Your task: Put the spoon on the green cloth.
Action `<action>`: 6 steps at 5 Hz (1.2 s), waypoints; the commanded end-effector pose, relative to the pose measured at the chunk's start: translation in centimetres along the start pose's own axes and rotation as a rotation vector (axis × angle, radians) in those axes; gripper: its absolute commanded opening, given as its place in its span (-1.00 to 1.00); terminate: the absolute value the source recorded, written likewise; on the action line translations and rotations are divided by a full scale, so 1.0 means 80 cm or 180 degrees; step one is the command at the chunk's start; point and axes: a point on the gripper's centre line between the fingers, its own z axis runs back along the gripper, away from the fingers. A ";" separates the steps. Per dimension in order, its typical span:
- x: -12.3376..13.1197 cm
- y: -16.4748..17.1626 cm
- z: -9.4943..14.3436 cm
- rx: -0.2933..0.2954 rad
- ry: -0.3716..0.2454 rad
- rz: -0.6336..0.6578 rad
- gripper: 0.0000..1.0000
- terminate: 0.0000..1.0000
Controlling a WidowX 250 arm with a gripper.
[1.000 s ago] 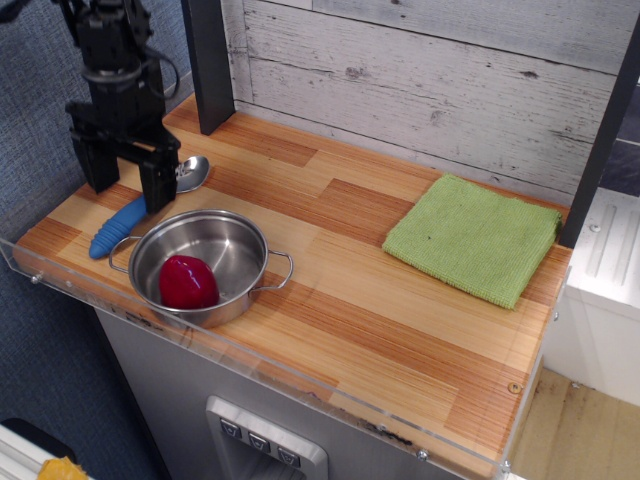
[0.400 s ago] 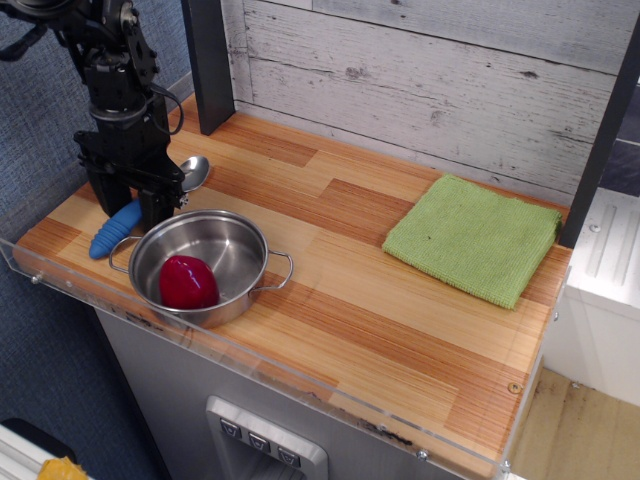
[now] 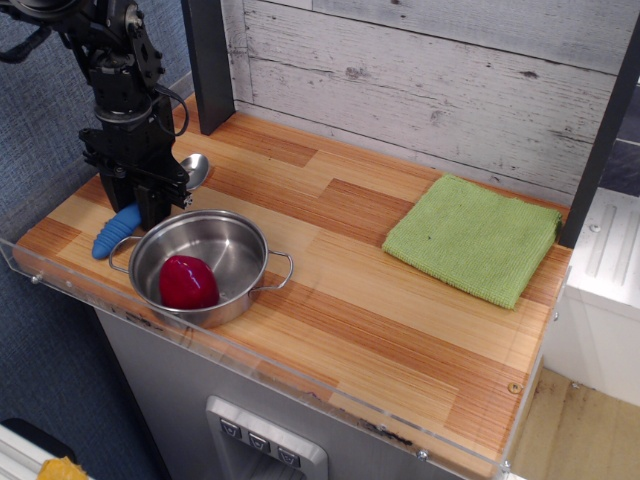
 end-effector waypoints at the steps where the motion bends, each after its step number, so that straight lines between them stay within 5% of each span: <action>1: -0.011 0.028 0.084 -0.0005 -0.0311 0.0188 -1.00 -1.00; 2: -0.005 0.016 0.111 0.0031 -0.0353 0.0049 -1.00 -1.00; 4: 0.033 -0.079 0.184 -0.0211 -0.0656 -0.0060 -1.00 -1.00; 6: 0.070 -0.188 0.200 -0.0229 -0.0398 0.0064 -1.00 -1.00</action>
